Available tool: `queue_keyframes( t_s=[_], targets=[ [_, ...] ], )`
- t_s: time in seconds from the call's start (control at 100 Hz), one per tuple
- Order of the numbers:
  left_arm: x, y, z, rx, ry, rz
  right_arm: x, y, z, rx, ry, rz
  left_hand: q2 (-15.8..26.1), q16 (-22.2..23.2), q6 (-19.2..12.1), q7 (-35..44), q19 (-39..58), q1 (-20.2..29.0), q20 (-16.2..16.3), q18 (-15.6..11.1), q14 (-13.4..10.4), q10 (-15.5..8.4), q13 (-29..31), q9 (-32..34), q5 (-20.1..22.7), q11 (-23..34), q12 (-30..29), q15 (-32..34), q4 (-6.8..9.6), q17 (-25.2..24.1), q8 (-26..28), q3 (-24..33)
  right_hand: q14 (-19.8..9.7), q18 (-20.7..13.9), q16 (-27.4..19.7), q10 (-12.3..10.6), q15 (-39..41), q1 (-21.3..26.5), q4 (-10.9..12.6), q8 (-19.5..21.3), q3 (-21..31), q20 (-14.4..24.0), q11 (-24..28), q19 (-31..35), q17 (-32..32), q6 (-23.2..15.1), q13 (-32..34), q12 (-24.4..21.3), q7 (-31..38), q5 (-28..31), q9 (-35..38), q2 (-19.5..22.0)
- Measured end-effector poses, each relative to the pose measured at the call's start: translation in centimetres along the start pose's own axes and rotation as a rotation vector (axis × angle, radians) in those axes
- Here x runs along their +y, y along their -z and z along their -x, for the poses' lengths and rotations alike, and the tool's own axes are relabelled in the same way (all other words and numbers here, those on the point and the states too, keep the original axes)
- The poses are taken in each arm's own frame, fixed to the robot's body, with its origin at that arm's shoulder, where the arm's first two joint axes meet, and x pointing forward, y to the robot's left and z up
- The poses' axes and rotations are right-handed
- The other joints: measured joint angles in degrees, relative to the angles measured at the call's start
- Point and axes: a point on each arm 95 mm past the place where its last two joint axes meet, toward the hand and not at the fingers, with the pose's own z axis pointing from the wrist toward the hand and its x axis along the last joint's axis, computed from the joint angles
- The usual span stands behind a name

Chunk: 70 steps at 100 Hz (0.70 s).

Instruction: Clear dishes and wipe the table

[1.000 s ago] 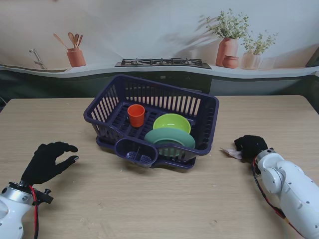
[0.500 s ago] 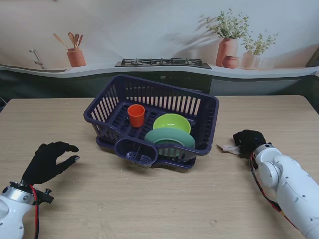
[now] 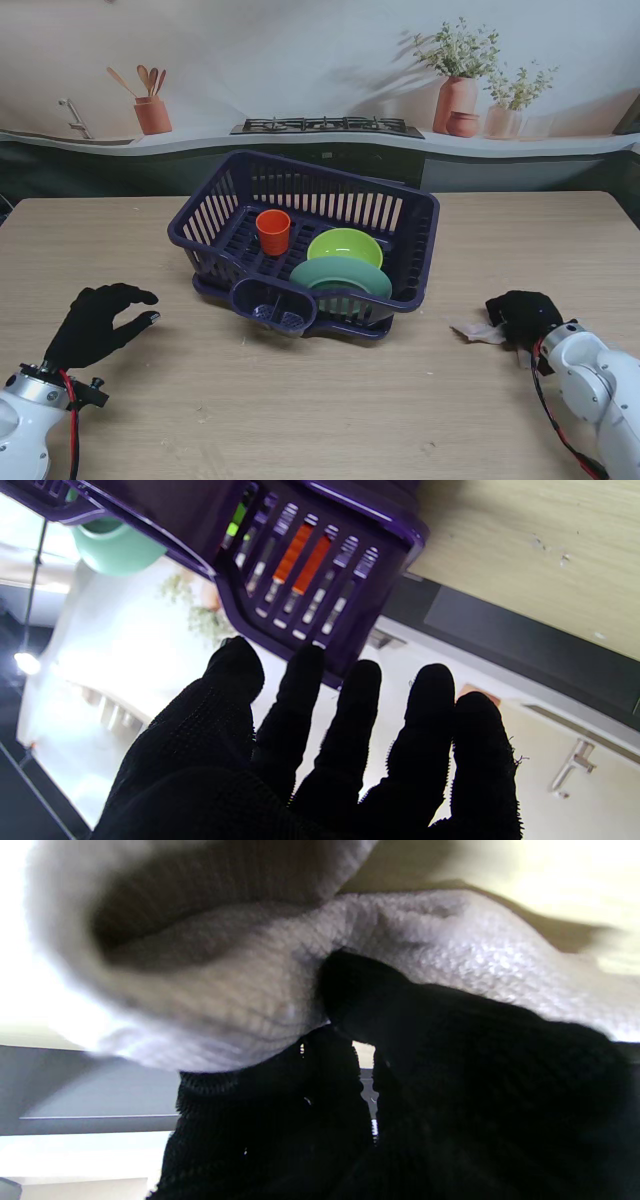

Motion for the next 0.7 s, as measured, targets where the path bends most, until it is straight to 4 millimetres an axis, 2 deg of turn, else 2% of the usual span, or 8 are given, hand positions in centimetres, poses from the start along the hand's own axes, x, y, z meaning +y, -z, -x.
queue_keyframes(
  t_s=[0.13,0.25,0.33,0.7],
  targets=[
    [0.0,0.0,0.0,0.000,0.000,0.001,-0.7,0.6,0.2,0.000,0.000,-0.011,0.00,0.00,0.01,0.01,0.00,0.00,0.00,0.00,0.00,0.00,0.00,0.00,0.00,0.00,0.00,0.00,0.00,0.00,0.00,0.00,0.00,0.01,0.00,0.00,0.00,0.00,0.00,0.00,0.00,0.00,-0.01,0.00,0.00,0.00,0.00,0.00,0.00,0.00,0.00,0.00],
    [0.0,0.0,0.0,0.001,0.000,0.001,-0.9,0.2,0.0,0.003,0.006,-0.015,0.00,0.00,0.01,0.02,0.00,0.00,0.00,0.00,0.00,0.00,0.00,0.00,0.00,0.00,0.00,0.00,0.00,0.00,0.00,0.00,0.00,0.01,0.00,0.26,0.00,0.00,0.00,1.36,0.01,0.00,0.81,0.00,0.00,0.30,0.00,1.03,2.25,0.97,0.32,0.00],
    [0.0,0.0,0.0,0.002,0.000,0.001,-0.8,-1.0,-0.2,-0.002,0.012,-0.013,0.00,0.00,0.01,0.03,0.00,0.00,0.00,0.00,0.00,0.00,0.00,0.00,0.00,0.00,0.00,0.00,0.00,0.00,0.00,0.00,0.04,0.06,0.00,0.67,0.00,0.00,0.00,2.32,0.94,0.00,2.04,0.00,0.00,0.30,0.01,1.81,3.97,1.00,0.81,-0.29],
    [-0.1,0.1,0.0,0.002,-0.008,-0.013,0.9,-6.7,-1.1,-0.047,0.038,-0.012,0.00,0.00,0.01,0.16,0.00,0.00,0.00,0.00,0.00,0.00,0.00,0.00,0.00,0.00,0.00,0.00,0.00,0.00,0.00,0.00,0.06,0.08,0.00,0.31,0.00,0.03,0.00,2.54,0.39,0.00,1.13,0.00,0.00,-0.01,0.01,1.70,3.97,1.00,0.42,-0.12]
  ],
)
